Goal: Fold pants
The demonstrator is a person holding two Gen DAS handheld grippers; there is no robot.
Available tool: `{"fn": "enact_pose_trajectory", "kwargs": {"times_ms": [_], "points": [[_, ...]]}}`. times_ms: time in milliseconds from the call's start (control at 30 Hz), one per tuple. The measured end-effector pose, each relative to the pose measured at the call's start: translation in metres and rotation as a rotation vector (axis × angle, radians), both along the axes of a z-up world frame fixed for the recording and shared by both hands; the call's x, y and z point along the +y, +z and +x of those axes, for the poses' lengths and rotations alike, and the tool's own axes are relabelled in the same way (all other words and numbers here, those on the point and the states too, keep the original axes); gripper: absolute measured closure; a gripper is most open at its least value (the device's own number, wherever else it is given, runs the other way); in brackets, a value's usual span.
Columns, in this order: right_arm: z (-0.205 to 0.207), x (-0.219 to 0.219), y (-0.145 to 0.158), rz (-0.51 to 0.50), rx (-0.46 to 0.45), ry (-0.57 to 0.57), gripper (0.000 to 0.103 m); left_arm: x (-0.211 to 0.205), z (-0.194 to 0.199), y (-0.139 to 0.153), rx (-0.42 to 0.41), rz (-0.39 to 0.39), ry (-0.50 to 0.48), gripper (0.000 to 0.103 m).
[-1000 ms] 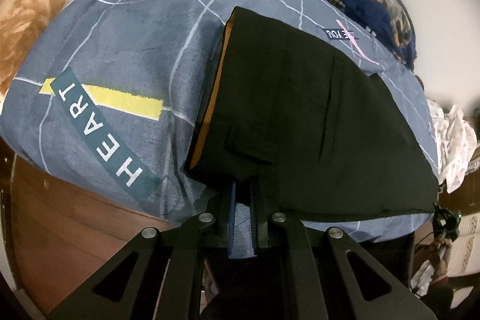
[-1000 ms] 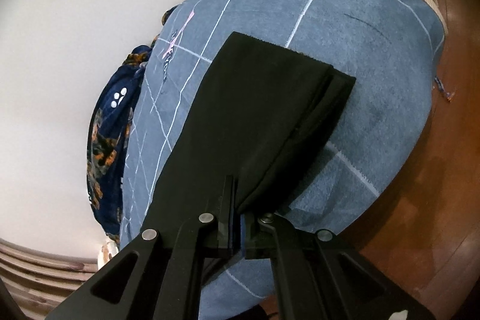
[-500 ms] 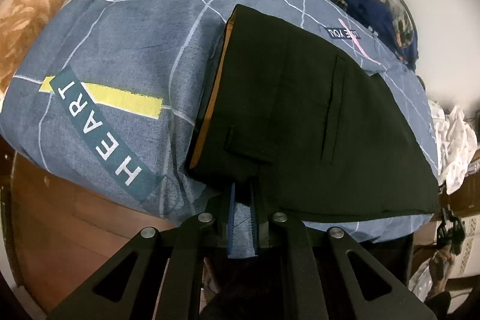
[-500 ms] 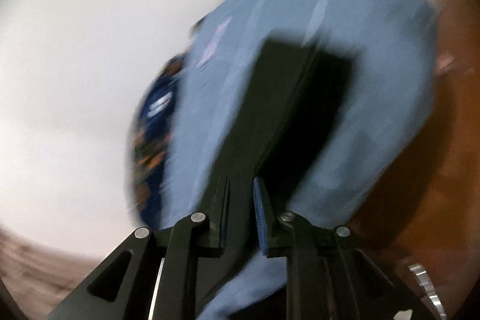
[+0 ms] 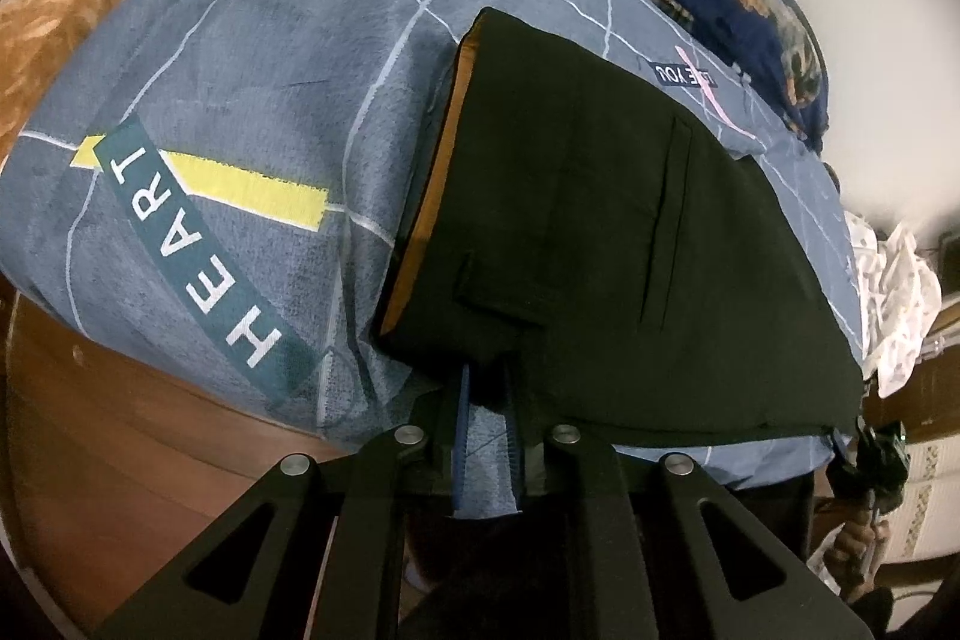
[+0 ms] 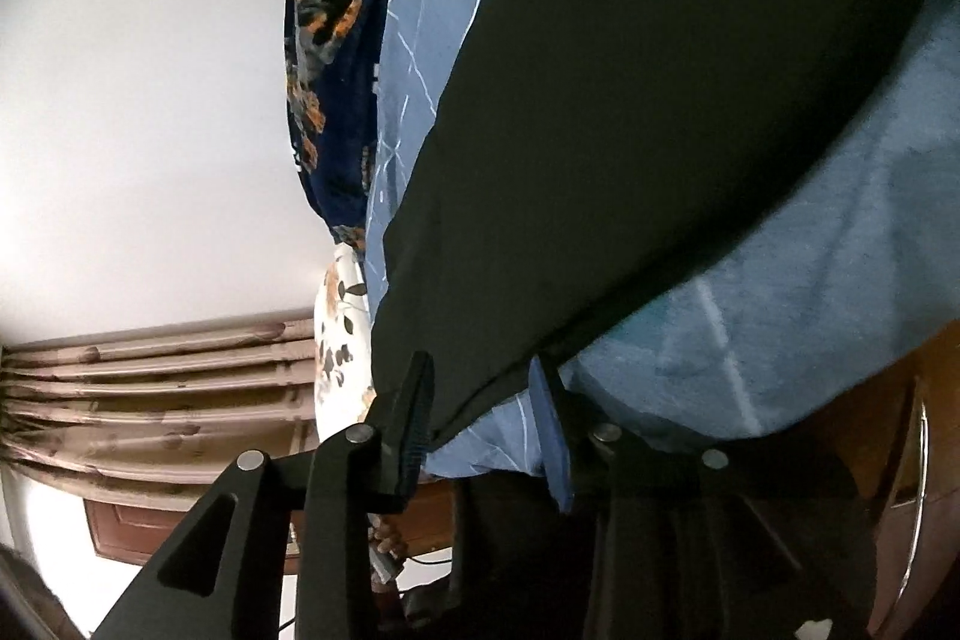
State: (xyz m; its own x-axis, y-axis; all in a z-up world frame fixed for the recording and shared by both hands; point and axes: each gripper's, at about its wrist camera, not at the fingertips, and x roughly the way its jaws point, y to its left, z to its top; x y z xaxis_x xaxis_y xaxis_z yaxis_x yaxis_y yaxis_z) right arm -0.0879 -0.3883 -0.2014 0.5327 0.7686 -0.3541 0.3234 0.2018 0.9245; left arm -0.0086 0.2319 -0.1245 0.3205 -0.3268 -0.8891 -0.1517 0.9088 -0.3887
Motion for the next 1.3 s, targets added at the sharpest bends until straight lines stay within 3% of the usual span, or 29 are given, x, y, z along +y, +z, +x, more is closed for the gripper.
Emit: {"fn": "enact_pose_trajectory", "kwargs": {"times_ms": [267,500,600,867,967,1300], "points": [[-0.003,0.005,-0.013,0.016,0.075,-0.03,0.067,0.002,-0.001,-0.001,0.002,-0.01,0.003,0.088],[0.011,0.013,-0.01,-0.013,0.057,-0.039,0.065,0.002,-0.001,-0.001,0.002,-0.012,0.003,0.086],[0.015,0.016,-0.009,-0.084,0.063,-0.039,0.095,0.002,-0.002,0.0,0.002,-0.013,0.005,0.085],[0.005,0.019,0.002,-0.198,0.055,-0.012,0.1,0.003,-0.001,-0.001,0.008,-0.013,0.005,0.083],[0.002,0.016,-0.013,-0.161,0.098,-0.023,0.102,0.003,-0.001,0.0,0.009,-0.012,0.004,0.081],[-0.005,0.018,-0.007,-0.156,0.096,-0.033,0.101,0.006,0.0,0.0,0.018,-0.011,0.011,0.078]]}}
